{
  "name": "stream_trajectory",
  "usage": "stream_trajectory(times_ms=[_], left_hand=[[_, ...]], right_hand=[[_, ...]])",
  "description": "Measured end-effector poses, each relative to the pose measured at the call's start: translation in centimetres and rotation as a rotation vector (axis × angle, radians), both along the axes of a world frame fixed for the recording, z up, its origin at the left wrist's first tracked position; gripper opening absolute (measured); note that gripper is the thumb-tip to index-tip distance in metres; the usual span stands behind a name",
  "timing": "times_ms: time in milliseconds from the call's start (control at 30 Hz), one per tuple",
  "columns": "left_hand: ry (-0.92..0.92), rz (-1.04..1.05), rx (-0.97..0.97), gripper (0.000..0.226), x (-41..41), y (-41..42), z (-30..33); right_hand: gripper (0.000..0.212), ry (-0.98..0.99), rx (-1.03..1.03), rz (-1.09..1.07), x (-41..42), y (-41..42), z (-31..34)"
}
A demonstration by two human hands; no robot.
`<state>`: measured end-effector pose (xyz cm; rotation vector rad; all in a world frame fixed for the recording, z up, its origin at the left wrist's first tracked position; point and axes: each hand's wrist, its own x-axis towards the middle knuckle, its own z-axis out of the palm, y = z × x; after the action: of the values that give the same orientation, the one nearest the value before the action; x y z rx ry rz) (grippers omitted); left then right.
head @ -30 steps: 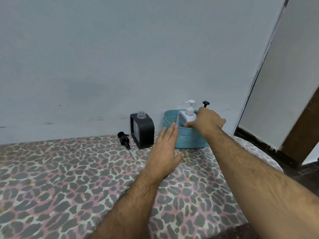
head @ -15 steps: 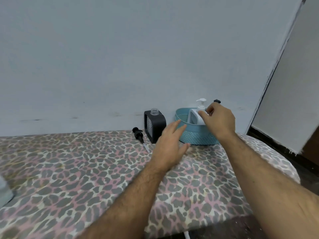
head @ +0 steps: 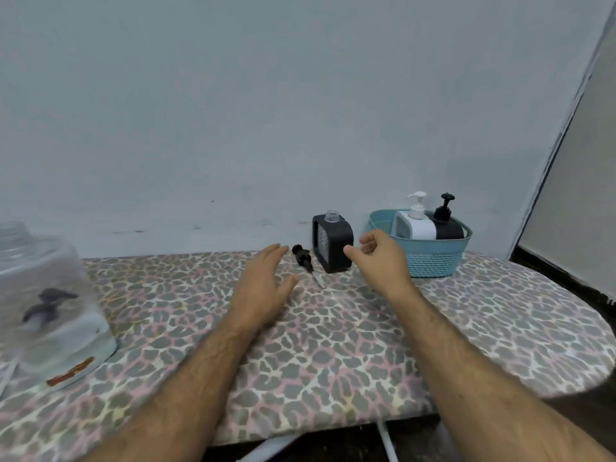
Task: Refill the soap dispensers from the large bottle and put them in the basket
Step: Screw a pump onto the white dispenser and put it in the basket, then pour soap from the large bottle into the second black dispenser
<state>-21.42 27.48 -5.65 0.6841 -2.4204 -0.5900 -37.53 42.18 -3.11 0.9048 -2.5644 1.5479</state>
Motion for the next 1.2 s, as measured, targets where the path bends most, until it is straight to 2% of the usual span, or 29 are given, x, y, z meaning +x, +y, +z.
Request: stream_trajectory(times_ms=[133, 200, 333, 467, 533, 600, 800, 1200], left_hand=[[-0.02, 0.025, 0.022, 0.065, 1.6, -1.8, -0.6], [-0.014, 0.018, 0.036, 0.066, 2.1, -2.2, -0.8], [-0.045, -0.004, 0.047, 0.071, 2.4, -2.9, -0.9], [-0.095, -0.052, 0.051, 0.073, 2.6, -2.2, -0.8], [-0.121, -0.056, 0.045, 0.073, 3.0, -2.1, -0.8], [-0.134, -0.012, 0.028, 0.075, 7.3, -2.1, -0.3], [-0.113, -0.041, 0.034, 0.076, 8.5, -2.5, -1.3], [0.07, 0.068, 0.078, 0.073, 19.2, 0.8, -0.2]], right_hand=[[0.075, -0.045, 0.081, -0.011, 0.3, -2.2, -0.6], [0.083, -0.075, 0.061, -0.013, 0.1, -3.2, -0.8], [0.067, -0.113, 0.036, -0.042, -0.2, -5.1, -1.1], [0.05, -0.081, 0.066, -0.162, -0.9, -5.2, -1.5], [0.045, -0.072, 0.031, -0.191, -0.9, -5.0, -1.7], [0.041, -0.062, -0.018, -0.153, 2.8, -4.9, -1.5], [0.033, -0.041, -0.211, -0.181, 4.6, -2.5, -1.3], [0.031, -0.088, -0.23, 0.133, 17.3, 0.4, -1.6]])
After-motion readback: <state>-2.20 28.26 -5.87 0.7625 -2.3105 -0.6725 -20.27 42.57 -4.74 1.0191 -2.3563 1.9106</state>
